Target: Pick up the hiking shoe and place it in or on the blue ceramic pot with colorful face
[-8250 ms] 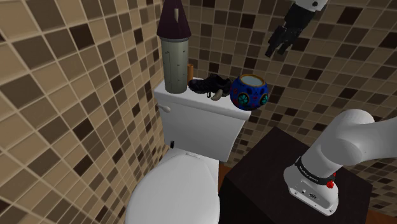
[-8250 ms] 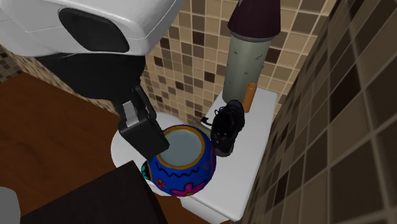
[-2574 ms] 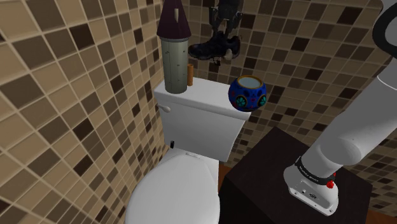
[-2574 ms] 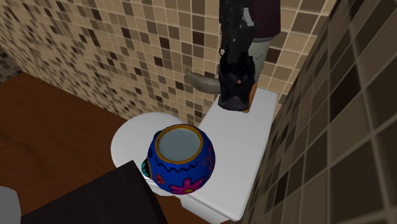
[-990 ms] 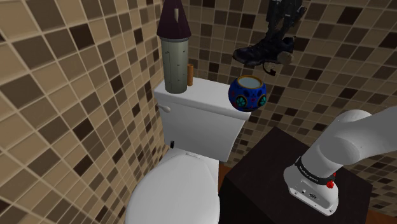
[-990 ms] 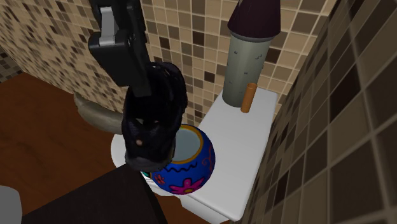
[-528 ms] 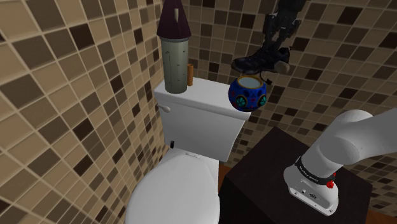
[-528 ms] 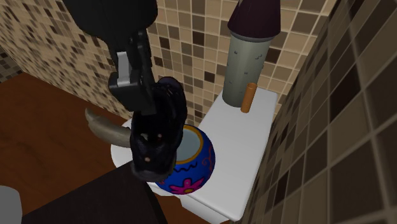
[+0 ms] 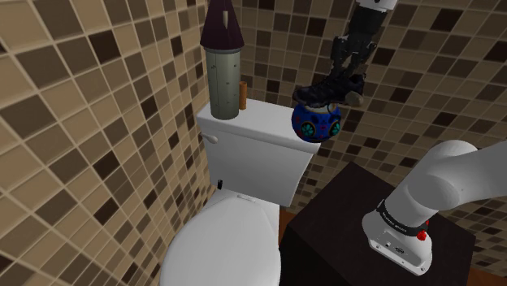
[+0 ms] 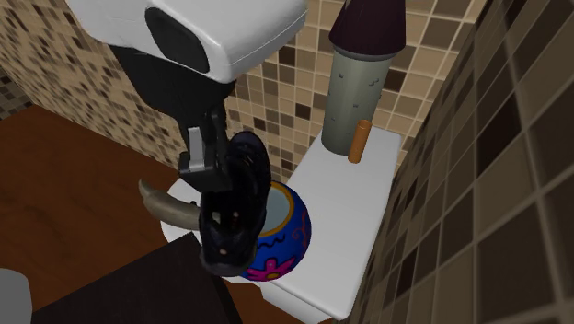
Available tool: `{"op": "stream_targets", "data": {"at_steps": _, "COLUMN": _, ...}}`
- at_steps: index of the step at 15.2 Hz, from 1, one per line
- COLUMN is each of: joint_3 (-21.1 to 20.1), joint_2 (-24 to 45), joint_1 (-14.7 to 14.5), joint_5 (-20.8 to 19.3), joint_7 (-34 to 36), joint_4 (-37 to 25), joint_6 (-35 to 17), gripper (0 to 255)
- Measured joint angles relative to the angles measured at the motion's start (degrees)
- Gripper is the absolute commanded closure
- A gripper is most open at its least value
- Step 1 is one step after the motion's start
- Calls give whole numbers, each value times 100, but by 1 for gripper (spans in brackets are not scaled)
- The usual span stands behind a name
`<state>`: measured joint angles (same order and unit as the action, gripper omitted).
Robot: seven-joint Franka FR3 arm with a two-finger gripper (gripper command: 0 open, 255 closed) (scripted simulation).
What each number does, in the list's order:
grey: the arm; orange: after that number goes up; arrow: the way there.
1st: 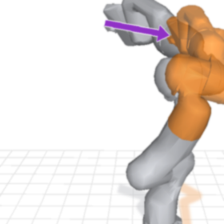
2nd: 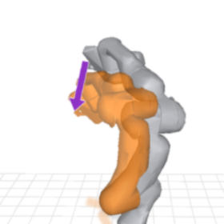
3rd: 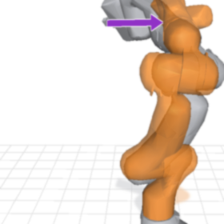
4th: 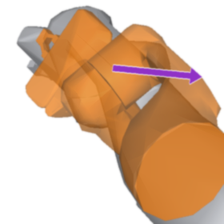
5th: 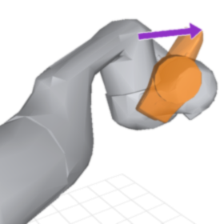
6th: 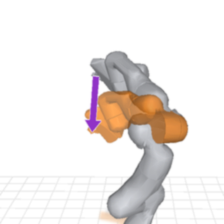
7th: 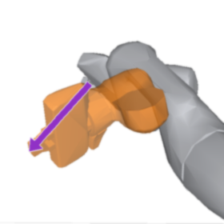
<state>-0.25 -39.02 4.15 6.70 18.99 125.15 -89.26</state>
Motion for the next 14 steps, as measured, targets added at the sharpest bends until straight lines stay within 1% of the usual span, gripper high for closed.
{"op": "stream_targets", "data": {"at_steps": 3, "joint_3": -1, "joint_2": -74, "joint_1": 4, "joint_5": 2, "joint_7": -27, "joint_4": 241, "joint_6": -207, "gripper": 255}}
{"op": "stream_targets", "data": {"at_steps": 9, "joint_3": -12, "joint_2": -92, "joint_1": 1, "joint_5": 10, "joint_7": -19, "joint_4": 282, "joint_6": -249, "gripper": 255}}
{"op": "stream_targets", "data": {"at_steps": 10, "joint_3": -12, "joint_2": -93, "joint_1": 1, "joint_5": 10, "joint_7": -20, "joint_4": 288, "joint_6": -252, "gripper": 0}}
{"op": "stream_targets", "data": {"at_steps": 14, "joint_3": -13, "joint_2": -86, "joint_1": 1, "joint_5": 9, "joint_7": -19, "joint_4": 316, "joint_6": -245, "gripper": 0}}
